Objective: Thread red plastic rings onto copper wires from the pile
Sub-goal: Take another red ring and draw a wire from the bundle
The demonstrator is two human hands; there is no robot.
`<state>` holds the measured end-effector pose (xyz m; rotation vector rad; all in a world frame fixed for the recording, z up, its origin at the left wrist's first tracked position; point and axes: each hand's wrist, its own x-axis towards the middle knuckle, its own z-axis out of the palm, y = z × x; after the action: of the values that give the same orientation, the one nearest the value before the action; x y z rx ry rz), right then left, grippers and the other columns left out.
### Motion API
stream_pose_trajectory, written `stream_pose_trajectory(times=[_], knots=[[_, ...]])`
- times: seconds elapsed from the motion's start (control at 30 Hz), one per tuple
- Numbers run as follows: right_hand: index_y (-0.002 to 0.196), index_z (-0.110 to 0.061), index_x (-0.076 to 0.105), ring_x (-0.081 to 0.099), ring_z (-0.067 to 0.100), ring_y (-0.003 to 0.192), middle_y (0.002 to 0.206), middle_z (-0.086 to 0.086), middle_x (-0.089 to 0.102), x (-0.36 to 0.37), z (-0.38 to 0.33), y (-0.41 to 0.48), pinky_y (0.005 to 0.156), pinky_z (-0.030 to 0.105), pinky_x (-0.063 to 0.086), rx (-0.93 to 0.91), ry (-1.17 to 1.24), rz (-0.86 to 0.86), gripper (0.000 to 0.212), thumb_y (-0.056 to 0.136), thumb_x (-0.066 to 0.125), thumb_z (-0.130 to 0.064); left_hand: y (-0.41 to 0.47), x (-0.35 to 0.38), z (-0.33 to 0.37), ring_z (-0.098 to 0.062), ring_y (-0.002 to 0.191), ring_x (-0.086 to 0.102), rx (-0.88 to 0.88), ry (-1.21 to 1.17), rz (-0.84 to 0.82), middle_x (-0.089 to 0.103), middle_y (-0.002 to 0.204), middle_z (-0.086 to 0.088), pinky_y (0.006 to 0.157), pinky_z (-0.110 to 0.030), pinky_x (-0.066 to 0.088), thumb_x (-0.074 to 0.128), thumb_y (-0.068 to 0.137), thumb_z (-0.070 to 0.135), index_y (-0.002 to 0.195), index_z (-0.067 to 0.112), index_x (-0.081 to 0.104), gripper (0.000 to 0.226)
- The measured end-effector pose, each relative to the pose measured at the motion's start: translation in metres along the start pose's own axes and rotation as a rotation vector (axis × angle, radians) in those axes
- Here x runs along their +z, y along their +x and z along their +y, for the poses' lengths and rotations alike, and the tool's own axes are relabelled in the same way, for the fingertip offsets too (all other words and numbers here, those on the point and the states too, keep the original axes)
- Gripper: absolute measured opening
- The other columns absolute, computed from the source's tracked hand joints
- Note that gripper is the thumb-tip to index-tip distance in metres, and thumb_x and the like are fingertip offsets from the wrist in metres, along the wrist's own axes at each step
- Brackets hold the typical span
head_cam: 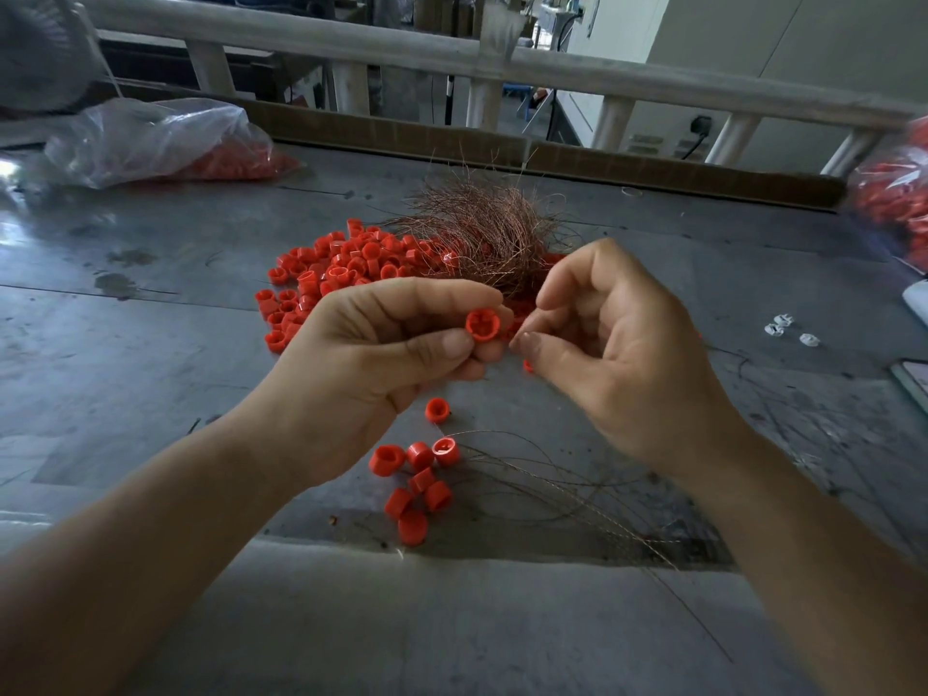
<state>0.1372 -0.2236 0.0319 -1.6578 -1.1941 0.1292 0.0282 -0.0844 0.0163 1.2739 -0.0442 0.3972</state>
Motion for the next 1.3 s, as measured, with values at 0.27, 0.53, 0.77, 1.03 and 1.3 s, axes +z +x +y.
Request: stream_pose_trajectory(times=[0.27,0.53,0.77,1.03,1.3], knots=[[0.074,-0.029,0.045,0.061,0.018,0.062,0.066,-0.002,0.061,0.004,0.002,0.0,0.057,0.04,0.053,0.044,-0.026,-0.08,0.03,0.072,0.066,-0.007,-0.001,0.001,-0.002,-0.014,0.075,0.07,-0.078,-0.06,-0.077,0.073,0.082,-0.006,0.063,-0.018,0.054,0.064,0.064,0.01,0.084,0.014,0.075,0.023],[0.062,-0.029,0.057,0.055,0.001,0.062,0.061,-0.015,0.057,-0.044,0.028,0.017,0.056,0.019,0.039,0.324,-0.692,-0.291,0.02,0.078,0.067,-0.034,-0.001,0.0,-0.002,-0.015,0.076,0.07,-0.111,-0.059,-0.037,0.073,0.082,-0.008,0.063,-0.018,0.054,0.065,0.061,0.01,0.083,0.014,0.075,0.024],[0.087,-0.019,0.068,0.059,0.022,0.091,0.092,0.004,0.067,-0.064,0.072,0.024,0.072,0.024,0.038,0.493,-0.891,-0.024,0.011,0.076,0.071,-0.019,-0.002,0.0,0.0,-0.015,0.075,0.07,-0.11,-0.063,-0.03,0.073,0.082,-0.008,0.063,-0.018,0.054,0.066,0.061,0.011,0.083,0.013,0.075,0.024],[0.096,-0.015,0.064,0.058,0.024,0.098,0.098,0.005,0.066,-0.059,0.075,0.026,0.078,0.026,0.039,0.57,-0.894,-0.092,0.017,0.079,0.069,-0.015,-0.002,0.0,0.0,-0.015,0.076,0.07,-0.114,-0.071,-0.034,0.073,0.082,-0.008,0.063,-0.018,0.054,0.066,0.061,0.011,0.083,0.013,0.075,0.024],[0.097,-0.018,0.066,0.055,0.022,0.104,0.108,0.004,0.064,-0.061,0.07,0.024,0.08,0.023,0.038,0.55,-0.915,-0.149,0.019,0.083,0.06,-0.007,-0.002,-0.001,-0.001,-0.015,0.076,0.07,-0.121,-0.056,-0.036,0.073,0.083,-0.007,0.063,-0.019,0.055,0.066,0.062,0.011,0.084,0.014,0.075,0.024]])
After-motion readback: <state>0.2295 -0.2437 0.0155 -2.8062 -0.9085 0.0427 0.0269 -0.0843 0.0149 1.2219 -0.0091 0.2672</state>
